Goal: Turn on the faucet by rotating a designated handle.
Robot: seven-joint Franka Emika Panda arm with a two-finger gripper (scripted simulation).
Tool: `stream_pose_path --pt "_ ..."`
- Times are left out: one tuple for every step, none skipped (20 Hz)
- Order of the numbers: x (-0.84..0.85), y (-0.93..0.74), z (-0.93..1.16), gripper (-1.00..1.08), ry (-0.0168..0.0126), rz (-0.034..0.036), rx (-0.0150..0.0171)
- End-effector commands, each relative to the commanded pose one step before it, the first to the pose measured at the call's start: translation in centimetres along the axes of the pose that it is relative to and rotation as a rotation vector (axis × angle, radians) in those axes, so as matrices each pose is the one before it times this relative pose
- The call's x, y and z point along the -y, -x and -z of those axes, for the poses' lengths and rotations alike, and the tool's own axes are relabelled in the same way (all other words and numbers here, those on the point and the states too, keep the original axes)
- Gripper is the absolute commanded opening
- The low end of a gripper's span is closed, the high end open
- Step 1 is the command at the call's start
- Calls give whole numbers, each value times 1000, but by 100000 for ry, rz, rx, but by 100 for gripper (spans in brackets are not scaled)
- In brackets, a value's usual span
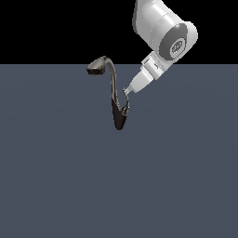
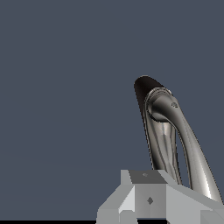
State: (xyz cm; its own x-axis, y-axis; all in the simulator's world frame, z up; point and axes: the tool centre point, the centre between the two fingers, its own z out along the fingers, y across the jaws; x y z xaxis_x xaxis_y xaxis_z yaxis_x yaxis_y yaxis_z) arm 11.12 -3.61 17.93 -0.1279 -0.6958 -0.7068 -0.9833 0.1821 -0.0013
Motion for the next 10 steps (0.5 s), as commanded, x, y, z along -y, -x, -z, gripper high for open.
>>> stream_pose_path --pt "-598 235 -4 -100 -6 48 7" --pt "-257 88 -3 -100 0 0 0" --pt "-259 89 -3 -100 0 0 0" --pt "-261 89 -3 -100 0 0 0" --pt "-263 90 -3 -100 0 0 0" --pt "-258 57 29 -100 -44 -50 18" --pt "-267 92 -3 -100 0 0 0" --pt "-268 92 -3 -100 0 0 0" --pt "-270 93 -3 -100 0 0 0" --pt "-272 94 -3 -100 0 0 0"
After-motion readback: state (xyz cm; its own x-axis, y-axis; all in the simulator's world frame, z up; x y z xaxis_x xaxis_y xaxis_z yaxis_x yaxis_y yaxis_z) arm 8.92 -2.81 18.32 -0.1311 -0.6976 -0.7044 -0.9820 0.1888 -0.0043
